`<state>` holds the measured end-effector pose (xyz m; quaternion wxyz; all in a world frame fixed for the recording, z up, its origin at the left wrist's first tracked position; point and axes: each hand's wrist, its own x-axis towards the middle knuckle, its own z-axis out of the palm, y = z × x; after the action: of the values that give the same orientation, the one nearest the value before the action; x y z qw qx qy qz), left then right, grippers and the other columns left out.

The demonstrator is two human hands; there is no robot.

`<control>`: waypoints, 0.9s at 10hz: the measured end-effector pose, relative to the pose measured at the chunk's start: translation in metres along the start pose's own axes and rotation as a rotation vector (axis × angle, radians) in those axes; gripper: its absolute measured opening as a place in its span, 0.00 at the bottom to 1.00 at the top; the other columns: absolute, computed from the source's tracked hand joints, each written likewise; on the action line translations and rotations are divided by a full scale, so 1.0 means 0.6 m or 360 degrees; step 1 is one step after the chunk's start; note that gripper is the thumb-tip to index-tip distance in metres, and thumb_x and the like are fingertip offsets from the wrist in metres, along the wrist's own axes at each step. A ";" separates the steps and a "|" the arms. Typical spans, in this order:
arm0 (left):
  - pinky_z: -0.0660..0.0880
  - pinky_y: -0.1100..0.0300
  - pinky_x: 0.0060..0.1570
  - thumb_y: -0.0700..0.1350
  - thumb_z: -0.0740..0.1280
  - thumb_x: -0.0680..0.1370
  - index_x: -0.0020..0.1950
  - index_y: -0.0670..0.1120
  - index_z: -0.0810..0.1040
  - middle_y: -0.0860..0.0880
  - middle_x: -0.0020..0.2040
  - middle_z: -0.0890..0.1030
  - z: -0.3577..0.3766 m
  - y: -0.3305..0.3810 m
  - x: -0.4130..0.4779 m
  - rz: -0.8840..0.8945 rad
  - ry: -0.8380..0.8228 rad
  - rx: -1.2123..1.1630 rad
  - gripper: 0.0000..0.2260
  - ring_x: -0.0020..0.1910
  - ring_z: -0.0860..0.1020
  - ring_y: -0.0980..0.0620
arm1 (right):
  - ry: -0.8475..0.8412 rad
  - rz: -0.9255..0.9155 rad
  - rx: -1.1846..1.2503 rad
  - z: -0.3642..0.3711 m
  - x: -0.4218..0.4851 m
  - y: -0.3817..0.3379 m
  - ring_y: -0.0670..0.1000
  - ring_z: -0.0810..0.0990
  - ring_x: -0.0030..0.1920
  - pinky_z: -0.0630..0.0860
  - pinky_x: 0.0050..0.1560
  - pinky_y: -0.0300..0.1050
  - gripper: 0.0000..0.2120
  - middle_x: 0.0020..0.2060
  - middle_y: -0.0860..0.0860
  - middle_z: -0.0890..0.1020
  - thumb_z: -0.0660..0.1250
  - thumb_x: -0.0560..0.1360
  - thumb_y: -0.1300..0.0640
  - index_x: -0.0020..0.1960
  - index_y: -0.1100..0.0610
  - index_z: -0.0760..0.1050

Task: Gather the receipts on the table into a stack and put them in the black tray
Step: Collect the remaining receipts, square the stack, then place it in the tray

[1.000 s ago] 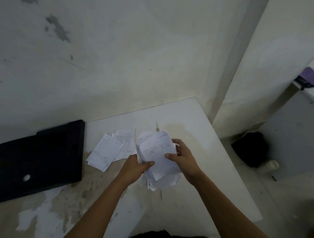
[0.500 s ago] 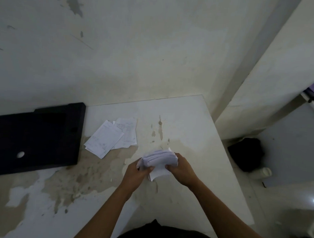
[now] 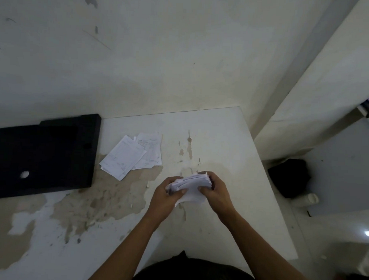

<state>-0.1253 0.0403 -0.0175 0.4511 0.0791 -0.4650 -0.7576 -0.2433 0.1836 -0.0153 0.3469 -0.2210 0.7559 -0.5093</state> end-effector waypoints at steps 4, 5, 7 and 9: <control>0.73 0.67 0.45 0.41 0.54 0.82 0.57 0.46 0.81 0.49 0.53 0.83 0.034 0.093 -0.026 -0.1233 0.0170 0.1293 0.16 0.52 0.80 0.53 | -0.0014 -0.0060 0.0022 0.029 -0.009 -0.009 0.45 0.81 0.53 0.79 0.50 0.39 0.13 0.53 0.48 0.82 0.65 0.78 0.62 0.62 0.52 0.75; 0.74 0.63 0.49 0.41 0.55 0.81 0.55 0.50 0.82 0.51 0.50 0.83 0.032 0.093 -0.019 -0.1212 0.0176 0.1278 0.15 0.53 0.80 0.51 | -0.0007 -0.0106 0.0026 0.034 -0.013 -0.012 0.43 0.81 0.52 0.80 0.51 0.39 0.14 0.54 0.49 0.82 0.67 0.77 0.58 0.63 0.54 0.75; 0.73 0.76 0.37 0.45 0.56 0.84 0.49 0.53 0.79 0.56 0.44 0.83 0.066 0.082 -0.015 -0.1176 0.0250 0.0984 0.12 0.38 0.82 0.66 | -0.0031 -0.0175 -0.0001 0.045 -0.014 -0.006 0.44 0.81 0.54 0.79 0.56 0.41 0.20 0.56 0.51 0.81 0.67 0.74 0.50 0.63 0.57 0.73; 0.74 0.44 0.63 0.64 0.52 0.79 0.65 0.42 0.77 0.42 0.62 0.81 0.072 0.069 -0.035 -0.1235 0.0976 0.0269 0.30 0.61 0.79 0.43 | -0.0039 -0.0149 0.0016 0.046 -0.019 -0.008 0.44 0.82 0.52 0.80 0.56 0.42 0.25 0.52 0.50 0.82 0.65 0.74 0.37 0.59 0.57 0.76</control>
<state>-0.1112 0.0771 0.0322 0.2441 0.5015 -0.3073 -0.7711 -0.2152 0.1723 -0.0143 0.3331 -0.2607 0.7378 -0.5260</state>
